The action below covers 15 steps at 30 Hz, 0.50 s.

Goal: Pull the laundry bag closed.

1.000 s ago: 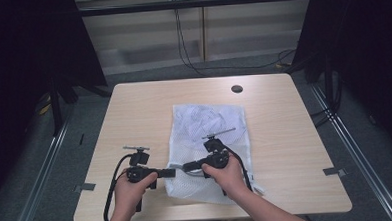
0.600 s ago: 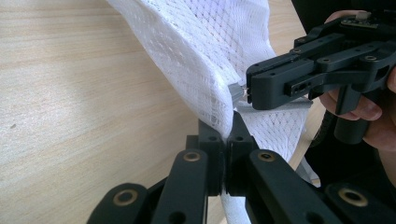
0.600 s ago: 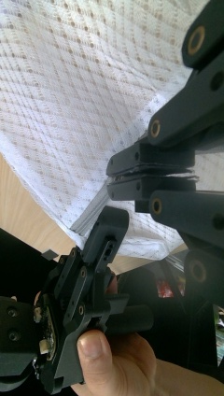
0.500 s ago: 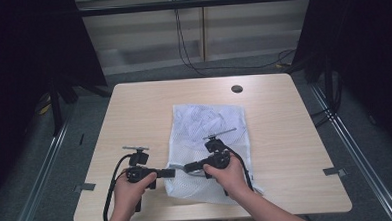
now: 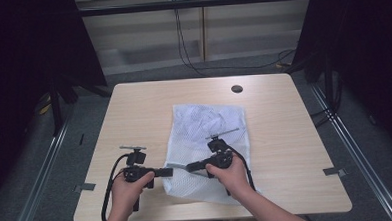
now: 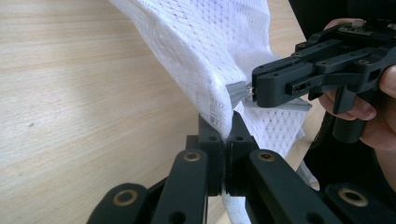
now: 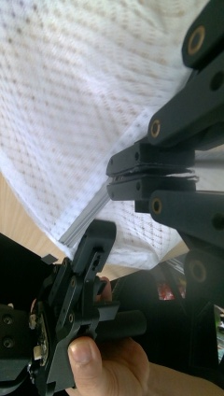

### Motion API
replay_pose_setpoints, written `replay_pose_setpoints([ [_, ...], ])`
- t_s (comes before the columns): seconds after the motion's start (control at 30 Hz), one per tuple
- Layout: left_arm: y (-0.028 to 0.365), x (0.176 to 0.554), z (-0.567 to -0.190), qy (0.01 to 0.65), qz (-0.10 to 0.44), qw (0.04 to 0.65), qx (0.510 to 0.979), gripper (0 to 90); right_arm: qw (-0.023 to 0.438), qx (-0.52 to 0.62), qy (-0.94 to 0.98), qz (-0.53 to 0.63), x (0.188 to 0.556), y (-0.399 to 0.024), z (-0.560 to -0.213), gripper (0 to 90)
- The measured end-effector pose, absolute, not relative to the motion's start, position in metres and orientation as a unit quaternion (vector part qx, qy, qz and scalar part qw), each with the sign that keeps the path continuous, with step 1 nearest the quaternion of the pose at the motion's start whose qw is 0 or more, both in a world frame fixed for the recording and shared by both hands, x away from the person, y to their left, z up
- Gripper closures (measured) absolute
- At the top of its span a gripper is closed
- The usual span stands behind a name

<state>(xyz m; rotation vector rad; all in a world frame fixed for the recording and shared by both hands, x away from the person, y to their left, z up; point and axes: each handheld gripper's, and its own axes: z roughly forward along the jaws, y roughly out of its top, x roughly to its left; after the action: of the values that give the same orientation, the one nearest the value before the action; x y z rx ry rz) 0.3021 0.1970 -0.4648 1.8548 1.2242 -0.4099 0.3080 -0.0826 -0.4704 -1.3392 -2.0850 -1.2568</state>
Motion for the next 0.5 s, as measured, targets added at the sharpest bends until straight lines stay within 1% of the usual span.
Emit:
replay_pose_setpoints([
  [0.5, 0.2013, 0.3037, -0.4631, 0.489, -0.162, 0.429, 0.742, 88.3, 0.178, -0.48, -0.734, -0.446, 0.3071, -0.09, -0.4705, 87.1],
])
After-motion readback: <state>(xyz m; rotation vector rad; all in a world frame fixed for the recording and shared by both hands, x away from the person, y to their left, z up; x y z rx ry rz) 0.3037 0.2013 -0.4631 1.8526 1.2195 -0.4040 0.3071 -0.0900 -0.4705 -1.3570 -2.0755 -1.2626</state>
